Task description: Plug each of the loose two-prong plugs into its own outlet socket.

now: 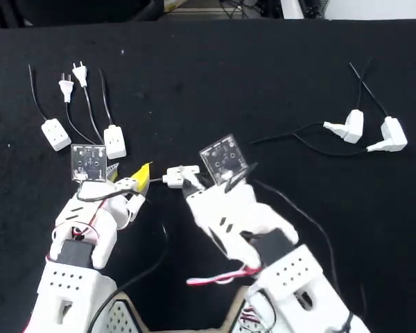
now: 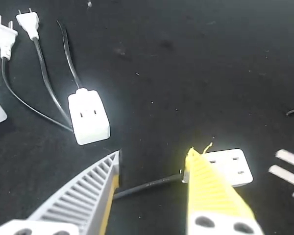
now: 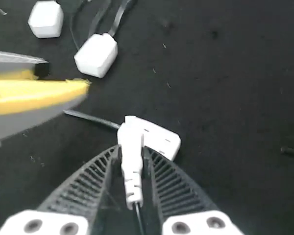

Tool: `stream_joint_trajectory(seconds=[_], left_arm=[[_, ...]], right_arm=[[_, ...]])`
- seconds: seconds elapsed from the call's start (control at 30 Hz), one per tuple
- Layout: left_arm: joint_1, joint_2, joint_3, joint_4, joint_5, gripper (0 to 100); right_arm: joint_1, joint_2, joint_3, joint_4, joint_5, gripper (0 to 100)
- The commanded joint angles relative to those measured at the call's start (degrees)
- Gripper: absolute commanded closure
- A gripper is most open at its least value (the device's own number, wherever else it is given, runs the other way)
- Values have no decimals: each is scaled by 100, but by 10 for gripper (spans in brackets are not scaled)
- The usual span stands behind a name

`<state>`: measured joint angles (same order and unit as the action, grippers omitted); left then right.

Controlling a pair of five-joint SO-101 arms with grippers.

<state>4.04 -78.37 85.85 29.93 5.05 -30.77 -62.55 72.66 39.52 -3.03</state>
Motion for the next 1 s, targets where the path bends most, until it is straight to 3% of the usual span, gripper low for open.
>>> stream_joint_trajectory(seconds=[0.0,0.17,0.3,0.6,0.77,0.97], left_arm=[[-40,-18,-391,26,-9,780],[-48,633,-673,-9,-18,780],[-48,1908,-1288,-9,-26,780],[-585,5538,-3275,0,26,780],[-708,6857,-4013,53,26,780],[-646,7077,-4505,1108,-18,780]], right_arm=[[132,884,-725,53,44,988],[158,2378,-1385,79,44,988],[158,3152,-1710,88,44,988],[158,3398,-2035,782,97,988],[158,3407,-2018,800,97,988],[158,3407,-2009,791,97,988]])
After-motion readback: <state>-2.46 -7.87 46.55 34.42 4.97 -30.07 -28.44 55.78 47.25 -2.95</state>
